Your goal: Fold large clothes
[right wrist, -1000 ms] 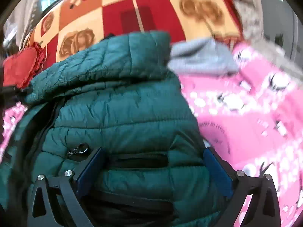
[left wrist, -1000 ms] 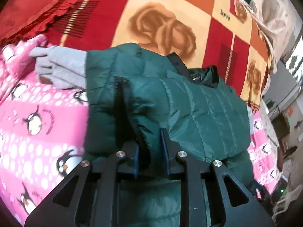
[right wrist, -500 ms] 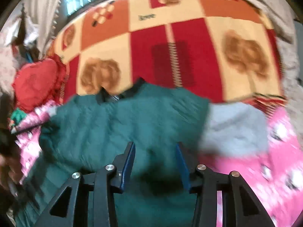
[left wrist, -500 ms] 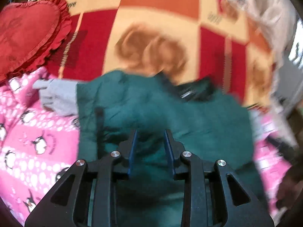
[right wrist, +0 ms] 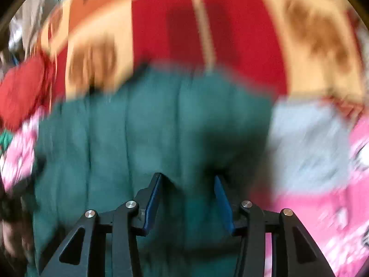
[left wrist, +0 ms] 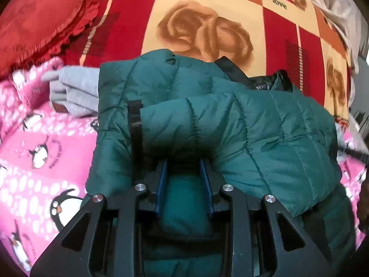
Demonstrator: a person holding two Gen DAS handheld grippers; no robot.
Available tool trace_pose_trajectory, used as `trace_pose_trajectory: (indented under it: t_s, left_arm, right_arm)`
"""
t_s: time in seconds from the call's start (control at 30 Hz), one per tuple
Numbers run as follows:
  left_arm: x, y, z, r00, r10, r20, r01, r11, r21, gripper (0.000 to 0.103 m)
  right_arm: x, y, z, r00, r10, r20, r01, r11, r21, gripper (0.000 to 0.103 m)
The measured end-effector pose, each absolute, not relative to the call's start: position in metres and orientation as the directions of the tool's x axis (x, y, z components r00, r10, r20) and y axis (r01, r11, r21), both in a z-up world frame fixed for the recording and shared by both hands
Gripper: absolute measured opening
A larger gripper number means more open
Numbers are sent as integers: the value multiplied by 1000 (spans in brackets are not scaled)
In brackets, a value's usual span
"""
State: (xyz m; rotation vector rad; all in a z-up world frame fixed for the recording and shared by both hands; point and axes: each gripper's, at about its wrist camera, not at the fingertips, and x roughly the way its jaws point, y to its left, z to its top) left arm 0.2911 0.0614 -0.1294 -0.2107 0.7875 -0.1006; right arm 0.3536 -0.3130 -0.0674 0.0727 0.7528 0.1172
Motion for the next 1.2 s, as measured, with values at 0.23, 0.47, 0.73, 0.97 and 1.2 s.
trace_pose_trajectory:
  t_s: [0.23, 0.47, 0.73, 0.97, 1.2]
  left_arm:
    - [292, 61, -131, 703, -188, -686, 14, 968, -251, 27]
    - [295, 62, -131, 698, -183, -692, 6, 968, -250, 27]
    - [296, 62, -133, 695, -174, -698, 6, 972, -236, 27]
    - [297, 61, -134, 694, -171, -700, 7, 973, -230, 27]
    - [297, 60, -134, 695, -162, -700, 8, 976, -219, 27]
  right_arm:
    - [414, -313, -121, 656, 67, -752, 0, 996, 88, 45]
    - [370, -290, -78, 737, 9, -676, 14, 999, 29, 45]
    - [326, -230, -129, 639, 176, -749, -208, 977, 52, 67]
    - [317, -226, -140, 679, 152, -719, -194, 981, 24, 69]
    - [325, -214, -138, 684, 155, -713, -192, 981, 29, 69]
